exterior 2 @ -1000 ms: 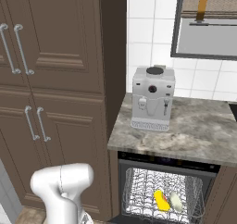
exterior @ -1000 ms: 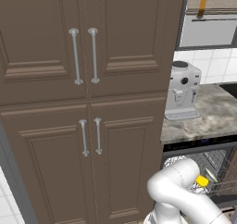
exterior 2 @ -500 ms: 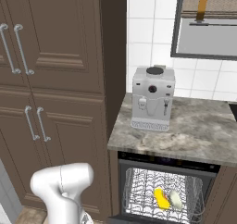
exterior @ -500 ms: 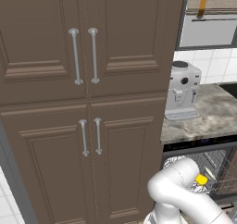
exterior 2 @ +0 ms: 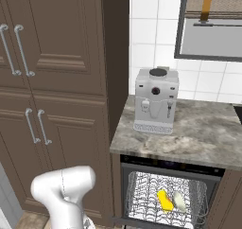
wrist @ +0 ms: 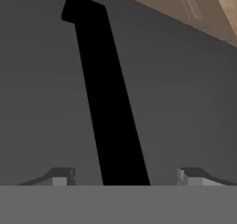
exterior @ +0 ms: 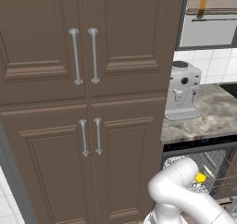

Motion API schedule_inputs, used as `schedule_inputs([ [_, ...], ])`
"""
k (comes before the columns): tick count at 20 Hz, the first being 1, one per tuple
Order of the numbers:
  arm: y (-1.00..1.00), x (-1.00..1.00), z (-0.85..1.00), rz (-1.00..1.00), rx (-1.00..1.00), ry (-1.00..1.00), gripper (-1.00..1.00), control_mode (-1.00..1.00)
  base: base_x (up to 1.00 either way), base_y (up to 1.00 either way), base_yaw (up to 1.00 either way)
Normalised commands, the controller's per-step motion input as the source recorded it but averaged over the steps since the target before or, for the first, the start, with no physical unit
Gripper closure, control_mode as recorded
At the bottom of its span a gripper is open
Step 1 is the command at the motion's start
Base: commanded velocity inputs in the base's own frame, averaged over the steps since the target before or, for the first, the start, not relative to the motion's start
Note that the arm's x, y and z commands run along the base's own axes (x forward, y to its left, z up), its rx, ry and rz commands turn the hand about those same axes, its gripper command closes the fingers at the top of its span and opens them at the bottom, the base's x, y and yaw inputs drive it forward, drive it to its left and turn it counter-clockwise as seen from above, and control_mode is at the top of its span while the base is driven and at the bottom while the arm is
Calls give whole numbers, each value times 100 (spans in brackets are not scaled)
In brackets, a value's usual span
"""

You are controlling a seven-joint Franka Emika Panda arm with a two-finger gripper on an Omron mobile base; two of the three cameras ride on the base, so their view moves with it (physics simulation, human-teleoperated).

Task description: Pick up the cup and bowl from the counter, place them in the dishwasher, and close the dishwasher door.

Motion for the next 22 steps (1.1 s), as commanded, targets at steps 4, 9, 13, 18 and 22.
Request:
schedule_inputs([
  [4, -4, 72, -41, 0, -1, -24, -100, -100, 0, 0, 0],
  [9, -4, 76, -41, 0, -4, -24, -100, -100, 0, 0, 0],
  [13, -4, 78, -41, 0, -7, -24, -100, -100, 0, 0, 0],
  [18, -4, 78, -43, 0, -8, -24, -100, -100, 0, 0, 0],
  [22, -3, 76, -46, 0, -10, -25, -100, -100, 0, 0, 0],
])
